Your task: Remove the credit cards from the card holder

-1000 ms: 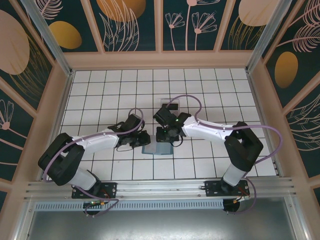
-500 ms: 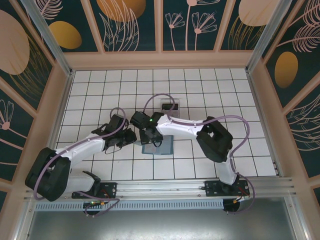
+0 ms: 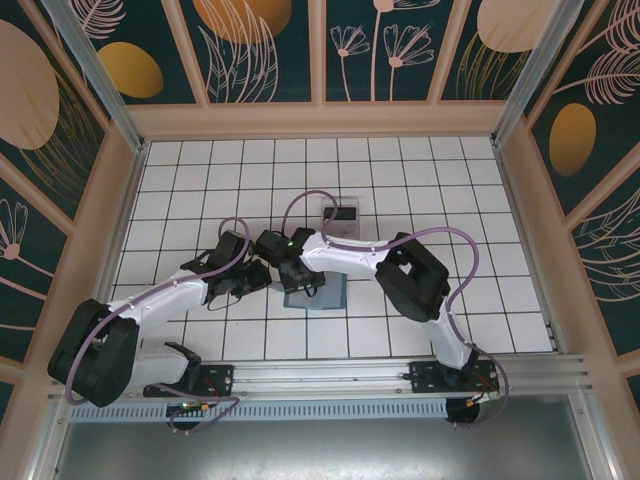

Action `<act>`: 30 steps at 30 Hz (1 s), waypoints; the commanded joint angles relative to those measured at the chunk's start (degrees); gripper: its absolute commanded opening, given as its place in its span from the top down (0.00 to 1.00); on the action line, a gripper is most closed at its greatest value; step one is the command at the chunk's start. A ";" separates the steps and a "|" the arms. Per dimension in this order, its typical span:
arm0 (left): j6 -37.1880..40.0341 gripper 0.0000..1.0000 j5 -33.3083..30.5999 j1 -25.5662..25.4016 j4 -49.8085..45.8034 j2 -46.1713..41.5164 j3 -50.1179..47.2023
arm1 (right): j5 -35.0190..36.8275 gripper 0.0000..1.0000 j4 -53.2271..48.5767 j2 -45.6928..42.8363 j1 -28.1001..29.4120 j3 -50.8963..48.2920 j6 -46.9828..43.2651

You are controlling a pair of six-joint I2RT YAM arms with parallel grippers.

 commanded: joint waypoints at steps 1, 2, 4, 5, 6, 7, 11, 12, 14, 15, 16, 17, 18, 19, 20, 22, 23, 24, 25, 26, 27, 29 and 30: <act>1.67 0.82 0.33 0.26 -1.50 -0.86 0.22 | 2.04 0.53 -1.53 0.85 0.52 -1.30 0.59; 1.84 0.82 0.53 0.26 -1.48 -0.83 0.37 | 2.06 0.55 -1.33 0.71 0.52 -1.52 0.57; 1.80 0.82 1.54 0.26 -1.03 -0.66 0.44 | 1.94 0.62 -0.91 0.22 0.52 -2.15 0.47; 1.70 0.82 2.15 0.26 -0.77 -0.51 0.42 | 1.74 0.66 -0.65 0.04 0.47 -2.42 0.48; 1.62 0.82 2.59 0.26 -0.53 -0.26 0.42 | 1.69 0.69 -0.51 -0.28 0.43 -2.64 0.44; 1.48 0.82 3.00 0.17 -0.20 -0.08 0.35 | 1.69 0.72 -0.38 -0.52 0.43 -2.92 0.55; 0.33 0.82 4.39 -1.22 1.94 1.00 0.21 | 1.67 0.82 0.45 -1.95 0.30 -3.91 0.81; -0.09 0.82 4.50 -2.04 2.46 1.32 0.58 | 1.61 0.82 0.80 -2.59 0.19 -4.31 1.04; -0.97 0.82 4.58 -3.96 3.40 2.61 1.41 | 1.22 0.83 2.65 -4.36 -0.07 -5.75 1.31; -1.50 0.82 4.79 -4.85 4.12 3.33 1.73 | 1.00 0.83 3.61 -5.25 -0.18 -6.67 1.44; -2.04 0.82 4.99 -5.53 4.85 3.98 1.98 | 0.69 0.83 4.72 -6.25 -0.34 -7.71 1.60; -2.61 0.82 5.25 -6.31 5.71 4.64 2.19 | 0.45 0.83 6.15 -7.45 -0.45 -9.09 1.79; -3.19 0.83 5.37 -6.78 6.31 5.35 2.44 | -0.15 0.83 7.62 -8.71 -0.71 -10.70 1.93; -3.53 0.83 5.37 -7.14 6.61 5.87 2.69 | -0.72 0.83 8.93 -9.73 -1.03 -11.90 2.03; -3.89 0.84 5.41 -7.53 6.90 6.44 2.92 | -1.46 0.83 10.45 -10.95 -1.30 -13.54 2.07; -4.42 0.84 5.81 -8.02 7.69 7.06 3.29 | -3.10 0.83 13.36 -13.25 -1.92 -16.31 2.31; -4.67 0.84 6.29 -8.13 8.23 7.23 3.34 | -3.90 0.84 14.77 -14.23 -2.19 -17.54 2.39; -4.93 0.84 7.06 -8.18 8.93 7.30 3.33 | -4.88 0.84 16.34 -15.25 -2.59 -19.02 2.45; -5.24 0.84 7.61 -8.12 9.38 7.14 3.34 | -5.65 0.84 17.75 -16.10 -2.85 -20.23 2.62; -5.48 0.84 7.84 -8.13 9.55 6.78 3.51 | -6.57 0.84 19.24 -17.04 -3.28 -21.57 2.81; -5.50 0.85 6.99 -8.12 8.84 6.12 3.90 | -7.57 0.84 20.68 -17.96 -3.66 -22.76 2.99; -5.70 0.85 3.02 -8.09 5.86 4.37 4.93 | -8.08 0.84 22.80 -19.34 -4.44 -24.80 3.44; -5.93 0.85 0.75 -8.02 4.09 3.35 5.54 | -8.11 0.84 23.67 -20.07 -4.74 -25.73 3.62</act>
